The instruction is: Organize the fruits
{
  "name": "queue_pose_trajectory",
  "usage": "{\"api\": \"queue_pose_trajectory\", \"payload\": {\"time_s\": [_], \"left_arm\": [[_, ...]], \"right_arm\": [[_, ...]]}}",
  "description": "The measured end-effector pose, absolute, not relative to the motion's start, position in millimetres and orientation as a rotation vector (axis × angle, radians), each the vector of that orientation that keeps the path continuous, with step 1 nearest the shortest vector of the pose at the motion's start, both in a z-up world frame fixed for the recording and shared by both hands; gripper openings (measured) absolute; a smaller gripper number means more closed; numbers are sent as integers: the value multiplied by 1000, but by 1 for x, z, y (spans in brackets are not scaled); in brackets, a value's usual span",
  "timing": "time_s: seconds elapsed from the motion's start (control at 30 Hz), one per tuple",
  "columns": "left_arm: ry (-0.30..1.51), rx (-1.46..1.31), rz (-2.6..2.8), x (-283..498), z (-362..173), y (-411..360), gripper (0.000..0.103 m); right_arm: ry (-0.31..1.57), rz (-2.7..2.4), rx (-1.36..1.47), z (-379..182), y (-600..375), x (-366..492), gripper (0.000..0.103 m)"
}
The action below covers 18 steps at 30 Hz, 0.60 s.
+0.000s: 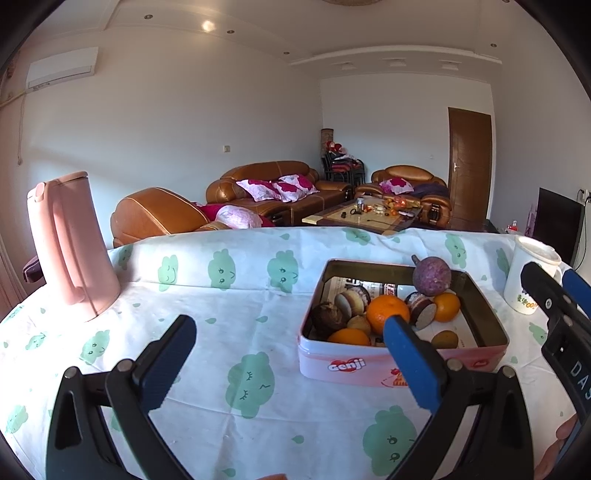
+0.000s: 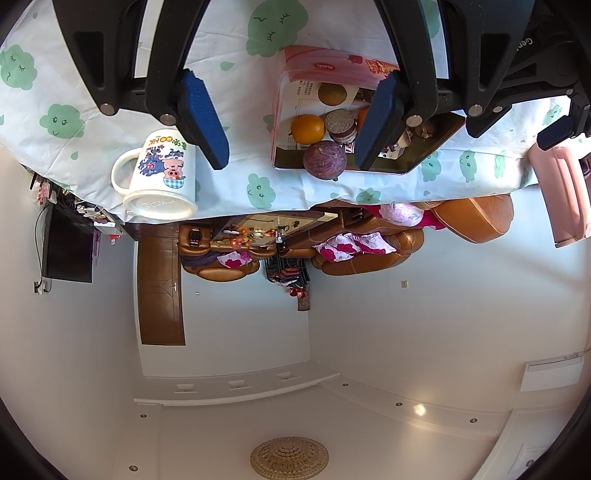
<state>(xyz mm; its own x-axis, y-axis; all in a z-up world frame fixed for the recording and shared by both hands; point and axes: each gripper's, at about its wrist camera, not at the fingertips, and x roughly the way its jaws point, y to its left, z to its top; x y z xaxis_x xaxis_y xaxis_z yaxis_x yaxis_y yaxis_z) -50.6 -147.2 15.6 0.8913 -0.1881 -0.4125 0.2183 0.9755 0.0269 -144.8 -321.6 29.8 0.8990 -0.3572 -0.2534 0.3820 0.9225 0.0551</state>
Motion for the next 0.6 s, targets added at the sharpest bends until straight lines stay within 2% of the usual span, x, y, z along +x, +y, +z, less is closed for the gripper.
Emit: {"api": "queue_pose_trajectory", "payload": {"time_s": [0.6], "left_arm": [[427,75,-202,-49,15,-146,103]], "right_arm": [[243,-383,103,30,-321,-145,72]]}}
